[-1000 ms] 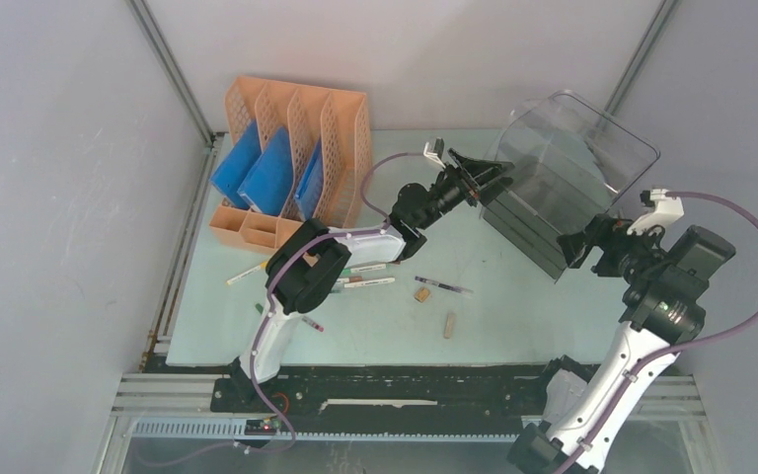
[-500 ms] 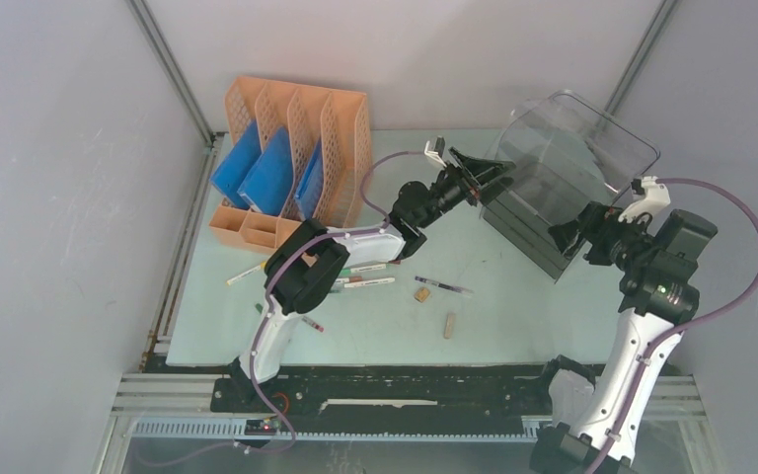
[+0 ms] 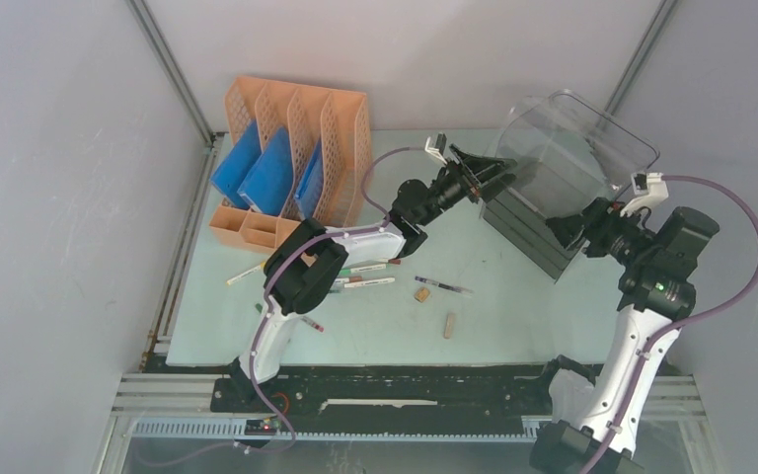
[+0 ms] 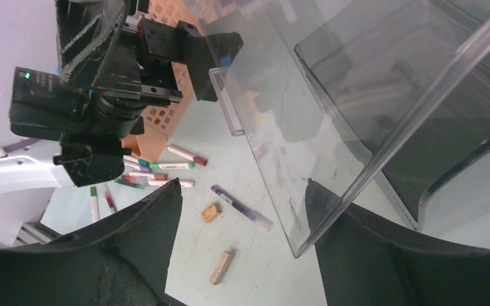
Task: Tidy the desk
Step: Open the drawer in the storage box.
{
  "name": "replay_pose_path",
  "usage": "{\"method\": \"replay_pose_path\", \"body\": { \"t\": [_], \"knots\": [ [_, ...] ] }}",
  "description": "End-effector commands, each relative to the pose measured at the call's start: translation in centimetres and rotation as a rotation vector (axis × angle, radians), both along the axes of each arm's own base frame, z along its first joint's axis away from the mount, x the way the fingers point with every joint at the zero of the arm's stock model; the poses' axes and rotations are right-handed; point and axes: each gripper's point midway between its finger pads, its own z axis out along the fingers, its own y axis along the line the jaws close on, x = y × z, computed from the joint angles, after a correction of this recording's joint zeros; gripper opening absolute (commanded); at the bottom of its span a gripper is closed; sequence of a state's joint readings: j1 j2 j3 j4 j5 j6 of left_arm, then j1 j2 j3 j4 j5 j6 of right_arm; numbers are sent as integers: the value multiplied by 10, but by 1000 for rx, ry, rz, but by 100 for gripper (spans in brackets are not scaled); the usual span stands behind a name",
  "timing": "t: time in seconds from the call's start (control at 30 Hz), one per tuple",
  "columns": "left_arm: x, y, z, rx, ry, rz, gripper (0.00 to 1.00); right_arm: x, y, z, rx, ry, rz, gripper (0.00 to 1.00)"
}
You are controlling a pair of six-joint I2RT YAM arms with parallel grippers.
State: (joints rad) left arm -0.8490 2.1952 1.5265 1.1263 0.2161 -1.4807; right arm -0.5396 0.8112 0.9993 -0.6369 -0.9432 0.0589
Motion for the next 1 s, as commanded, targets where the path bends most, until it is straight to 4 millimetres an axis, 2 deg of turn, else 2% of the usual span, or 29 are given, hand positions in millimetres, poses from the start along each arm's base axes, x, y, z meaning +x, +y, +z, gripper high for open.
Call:
{"method": "replay_pose_path", "body": {
  "t": [0.0, 0.07, 0.17, 0.33, 0.5, 0.63, 0.73, 0.87, 0.97],
  "knots": [
    [-23, 21, 76, -130, -153, -7, 94, -5, 16, 32, 27, -127, 100, 74],
    [-24, 23, 73, -125, -158, -2, 95, -7, 19, 37, 38, -144, 122, 64],
    [-26, 27, 65, -104, -174, 15, 96, -11, 25, 43, 54, -157, 152, 59],
    [-35, 43, 50, -34, -220, 73, 99, -13, 27, 47, 60, -183, 156, 59],
    [-44, 67, 23, 104, -288, 175, 100, -13, 28, 45, 68, -184, 164, 59],
    [-54, 85, -11, 269, -320, 226, 100, -14, 29, 44, 67, -194, 168, 59],
    [-60, 102, -48, 455, -329, 278, 100, -14, 30, 42, 60, -196, 177, 59],
    [-67, 134, -101, 807, -333, 394, 100, -11, 31, 34, 52, -184, 185, 59],
    [-76, 159, -128, 1041, -327, 451, 100, -11, 33, 33, 44, -182, 187, 59]
  ]
}}
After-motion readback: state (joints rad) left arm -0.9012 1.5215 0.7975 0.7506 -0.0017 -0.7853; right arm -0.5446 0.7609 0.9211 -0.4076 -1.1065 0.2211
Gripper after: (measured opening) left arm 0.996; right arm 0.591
